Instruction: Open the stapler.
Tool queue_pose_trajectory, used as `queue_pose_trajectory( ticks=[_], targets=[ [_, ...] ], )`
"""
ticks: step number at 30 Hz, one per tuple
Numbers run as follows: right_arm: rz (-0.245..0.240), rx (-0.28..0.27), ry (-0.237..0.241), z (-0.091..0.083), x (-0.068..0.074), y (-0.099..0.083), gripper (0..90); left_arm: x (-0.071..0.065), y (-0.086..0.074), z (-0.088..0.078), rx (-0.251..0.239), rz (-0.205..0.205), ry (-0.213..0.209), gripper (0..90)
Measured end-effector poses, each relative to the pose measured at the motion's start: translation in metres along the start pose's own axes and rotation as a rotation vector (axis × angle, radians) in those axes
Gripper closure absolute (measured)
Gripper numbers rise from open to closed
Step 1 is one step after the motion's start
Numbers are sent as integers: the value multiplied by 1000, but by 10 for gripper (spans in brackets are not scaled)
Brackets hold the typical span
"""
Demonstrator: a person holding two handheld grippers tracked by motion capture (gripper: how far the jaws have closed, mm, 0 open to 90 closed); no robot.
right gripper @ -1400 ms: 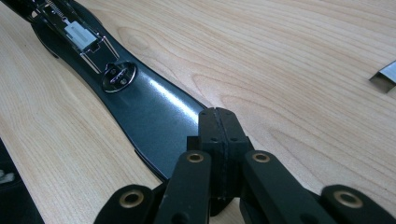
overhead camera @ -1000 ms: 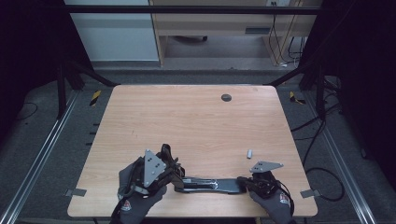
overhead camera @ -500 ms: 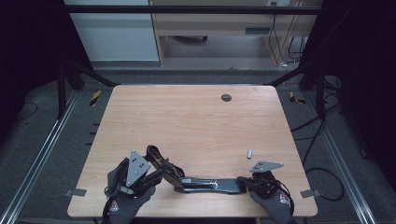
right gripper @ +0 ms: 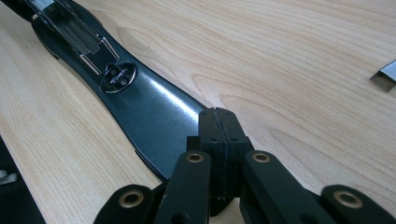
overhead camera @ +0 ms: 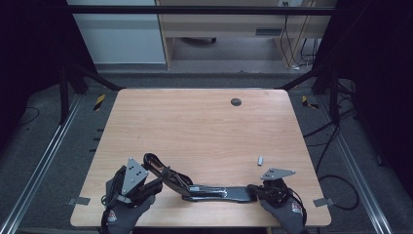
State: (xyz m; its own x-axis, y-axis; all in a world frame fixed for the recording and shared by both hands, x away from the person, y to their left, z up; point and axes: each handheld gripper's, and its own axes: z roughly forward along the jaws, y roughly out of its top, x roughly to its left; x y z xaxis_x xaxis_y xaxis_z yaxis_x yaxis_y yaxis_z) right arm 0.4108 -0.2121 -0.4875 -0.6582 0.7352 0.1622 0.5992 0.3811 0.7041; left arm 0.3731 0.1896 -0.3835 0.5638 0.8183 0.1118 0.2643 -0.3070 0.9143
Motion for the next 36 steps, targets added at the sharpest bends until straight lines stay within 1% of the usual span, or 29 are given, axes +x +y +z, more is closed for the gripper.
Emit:
queue_pose_trajectory(
  ticks=[4,8,13,19,20,22,26,27,28,29,33,36],
  targets=[
    [3,1,0,0,0,0,900,3,-3,-1,-3,6,4,495],
    [3,0,0,0,0,0,900,6,-8,-2,-4,-4,13,483],
    [4,0,0,0,0,0,900,11,-14,-3,-6,-24,8,469],
    [3,0,2,0,0,0,900,13,-17,-3,-1,-18,16,452],
    [2,0,2,0,0,0,900,14,-19,-4,-4,-27,15,449],
    [2,-1,2,0,0,0,900,15,-20,-3,-12,-27,12,445],
    [-2,-2,1,0,0,0,900,15,-21,-3,-12,-3,16,431],
    [-2,-2,1,0,0,0,900,15,-21,-3,-12,-3,16,423],
    [-2,-2,2,0,0,0,900,14,-22,-2,-13,12,22,415],
    [-2,-1,2,0,0,0,900,14,-22,-2,-11,17,24,411],
    [-2,-1,2,0,0,0,900,14,-22,-2,-11,30,25,396],
    [-3,-2,2,0,0,0,900,15,-21,-2,-11,23,19,354]
  ],
)
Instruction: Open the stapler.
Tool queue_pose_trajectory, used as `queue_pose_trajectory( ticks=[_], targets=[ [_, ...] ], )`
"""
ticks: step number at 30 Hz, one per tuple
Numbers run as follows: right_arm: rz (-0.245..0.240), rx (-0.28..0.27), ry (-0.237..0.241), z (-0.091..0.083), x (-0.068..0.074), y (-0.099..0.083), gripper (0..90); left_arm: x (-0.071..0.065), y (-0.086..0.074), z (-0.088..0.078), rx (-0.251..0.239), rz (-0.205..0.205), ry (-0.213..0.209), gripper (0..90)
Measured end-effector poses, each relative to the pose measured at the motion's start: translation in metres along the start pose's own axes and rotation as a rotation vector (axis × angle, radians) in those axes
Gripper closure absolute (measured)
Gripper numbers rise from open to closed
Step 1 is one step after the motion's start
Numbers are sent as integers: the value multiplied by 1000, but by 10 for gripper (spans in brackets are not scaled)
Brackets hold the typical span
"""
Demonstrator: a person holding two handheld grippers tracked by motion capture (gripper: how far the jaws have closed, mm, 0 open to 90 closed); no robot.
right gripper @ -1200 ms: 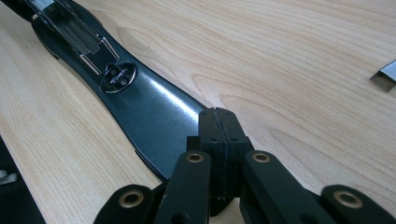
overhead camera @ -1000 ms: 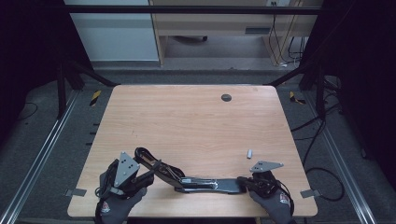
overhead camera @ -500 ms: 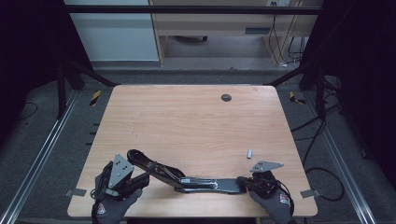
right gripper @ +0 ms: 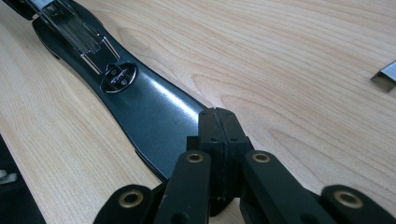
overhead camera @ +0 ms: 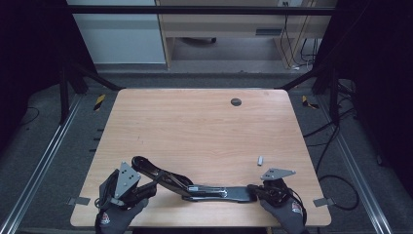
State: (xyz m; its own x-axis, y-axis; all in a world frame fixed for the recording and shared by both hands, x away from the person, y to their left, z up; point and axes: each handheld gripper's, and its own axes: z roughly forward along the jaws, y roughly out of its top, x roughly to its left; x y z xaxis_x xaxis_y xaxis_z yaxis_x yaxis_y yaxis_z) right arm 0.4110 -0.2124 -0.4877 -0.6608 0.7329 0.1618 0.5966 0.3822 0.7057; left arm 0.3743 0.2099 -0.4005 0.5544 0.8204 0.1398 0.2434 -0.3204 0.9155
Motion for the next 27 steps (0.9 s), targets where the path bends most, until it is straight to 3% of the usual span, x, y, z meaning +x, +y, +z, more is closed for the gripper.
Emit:
queue_pose_trajectory(
  ticks=[6,20,27],
  targets=[
    [-6,4,-6,0,0,0,900,1,2,-3,2,2,-12,306],
    [-5,5,-9,0,0,0,900,7,-3,-21,-18,-13,6,290],
    [-2,2,-4,0,0,0,900,10,-16,-25,16,-1,12,290]
  ],
)
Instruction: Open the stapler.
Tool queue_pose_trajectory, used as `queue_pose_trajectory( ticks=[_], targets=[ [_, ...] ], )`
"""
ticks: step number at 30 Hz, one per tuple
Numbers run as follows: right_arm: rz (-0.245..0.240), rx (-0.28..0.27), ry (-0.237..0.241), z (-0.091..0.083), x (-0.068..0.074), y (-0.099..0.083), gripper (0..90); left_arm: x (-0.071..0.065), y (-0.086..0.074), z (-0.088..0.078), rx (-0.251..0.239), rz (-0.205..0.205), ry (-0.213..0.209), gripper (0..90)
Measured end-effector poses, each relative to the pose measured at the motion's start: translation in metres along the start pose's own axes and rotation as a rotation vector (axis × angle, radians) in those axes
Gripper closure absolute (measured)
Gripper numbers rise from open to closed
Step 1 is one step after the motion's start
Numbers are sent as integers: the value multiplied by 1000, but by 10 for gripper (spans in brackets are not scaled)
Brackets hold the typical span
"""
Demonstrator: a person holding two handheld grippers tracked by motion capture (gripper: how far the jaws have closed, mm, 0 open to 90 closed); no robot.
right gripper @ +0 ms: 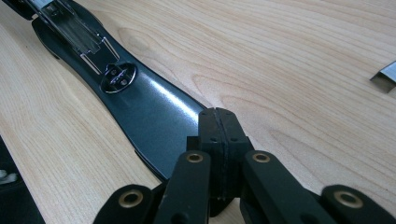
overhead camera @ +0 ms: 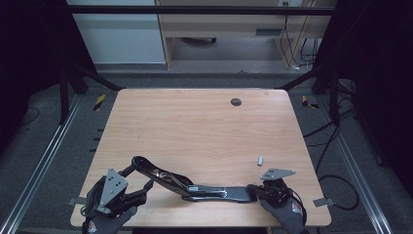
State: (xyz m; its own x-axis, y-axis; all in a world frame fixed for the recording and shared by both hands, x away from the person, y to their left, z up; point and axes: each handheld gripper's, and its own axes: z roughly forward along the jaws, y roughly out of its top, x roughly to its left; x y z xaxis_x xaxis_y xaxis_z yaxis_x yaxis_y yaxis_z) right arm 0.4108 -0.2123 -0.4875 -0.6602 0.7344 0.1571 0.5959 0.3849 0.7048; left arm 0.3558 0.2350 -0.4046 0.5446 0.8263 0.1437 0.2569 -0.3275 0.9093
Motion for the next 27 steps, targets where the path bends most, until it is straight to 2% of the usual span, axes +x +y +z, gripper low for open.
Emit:
queue_pose_trajectory(
  ticks=[12,19,20,27],
  targets=[
    [1,-2,0,0,0,0,900,2,-19,8,77,0,10,314],
    [-1,2,-8,0,0,1,897,10,-35,21,136,-19,31,363],
    [-1,-6,-3,1,0,0,872,11,-36,22,145,-25,36,363],
    [-9,-7,-47,-1,-1,1,840,19,-47,32,181,-53,44,408]
  ],
)
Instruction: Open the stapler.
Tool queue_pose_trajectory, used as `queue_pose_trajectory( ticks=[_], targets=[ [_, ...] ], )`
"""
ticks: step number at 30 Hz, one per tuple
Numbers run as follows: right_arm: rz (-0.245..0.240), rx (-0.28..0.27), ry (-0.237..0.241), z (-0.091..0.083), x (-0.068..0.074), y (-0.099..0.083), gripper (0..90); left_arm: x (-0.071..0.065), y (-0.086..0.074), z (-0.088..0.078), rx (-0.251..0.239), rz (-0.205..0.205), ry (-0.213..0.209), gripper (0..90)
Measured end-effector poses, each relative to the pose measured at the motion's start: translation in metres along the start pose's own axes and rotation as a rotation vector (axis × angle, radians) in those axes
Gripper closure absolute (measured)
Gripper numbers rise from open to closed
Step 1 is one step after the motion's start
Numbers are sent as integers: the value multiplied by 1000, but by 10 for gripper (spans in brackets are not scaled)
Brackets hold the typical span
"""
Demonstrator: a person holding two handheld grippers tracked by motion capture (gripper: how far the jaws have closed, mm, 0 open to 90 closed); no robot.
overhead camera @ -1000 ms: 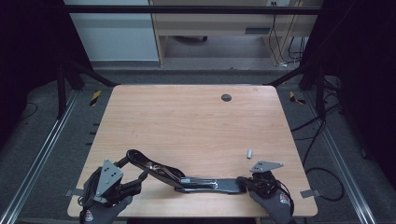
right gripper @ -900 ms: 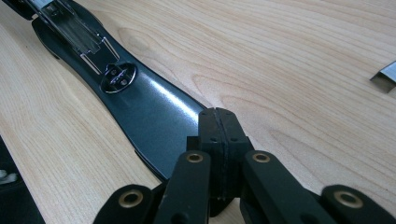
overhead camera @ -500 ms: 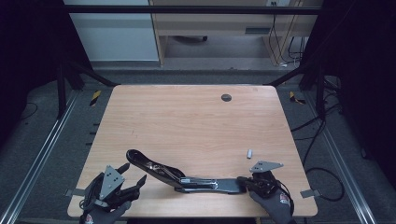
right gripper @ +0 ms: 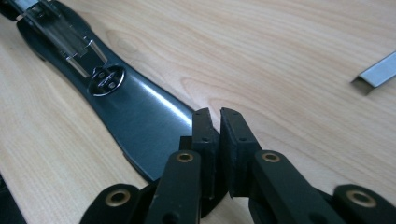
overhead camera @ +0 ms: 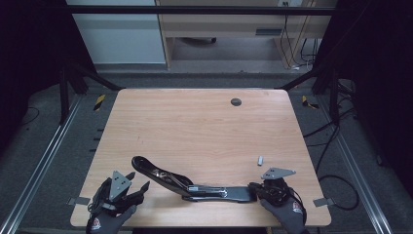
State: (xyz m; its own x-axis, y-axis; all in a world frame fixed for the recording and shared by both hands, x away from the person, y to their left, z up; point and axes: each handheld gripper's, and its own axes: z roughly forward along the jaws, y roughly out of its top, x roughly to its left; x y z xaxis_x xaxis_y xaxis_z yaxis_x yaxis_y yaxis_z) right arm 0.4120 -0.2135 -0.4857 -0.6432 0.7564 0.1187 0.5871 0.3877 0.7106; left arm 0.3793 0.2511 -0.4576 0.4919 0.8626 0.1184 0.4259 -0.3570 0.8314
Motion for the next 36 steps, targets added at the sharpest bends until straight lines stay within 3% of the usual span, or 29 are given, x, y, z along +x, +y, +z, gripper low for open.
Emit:
queue_pose_trajectory(
  ticks=[5,8,16,23,31,36],
  targets=[
    [9,-27,-15,-4,0,2,792,5,-5,6,19,3,0,458],
    [-20,-10,-49,-3,1,5,762,9,-6,8,25,6,6,465],
    [-14,-35,-114,-6,4,18,700,17,-8,11,18,8,30,458],
    [31,-53,-196,-14,-3,33,660,27,-12,16,35,-10,38,420],
    [105,-18,-311,-15,-20,59,629,27,-12,17,39,-12,42,414],
    [150,13,-347,-7,-30,67,626,27,-12,18,47,-11,39,409]
  ],
)
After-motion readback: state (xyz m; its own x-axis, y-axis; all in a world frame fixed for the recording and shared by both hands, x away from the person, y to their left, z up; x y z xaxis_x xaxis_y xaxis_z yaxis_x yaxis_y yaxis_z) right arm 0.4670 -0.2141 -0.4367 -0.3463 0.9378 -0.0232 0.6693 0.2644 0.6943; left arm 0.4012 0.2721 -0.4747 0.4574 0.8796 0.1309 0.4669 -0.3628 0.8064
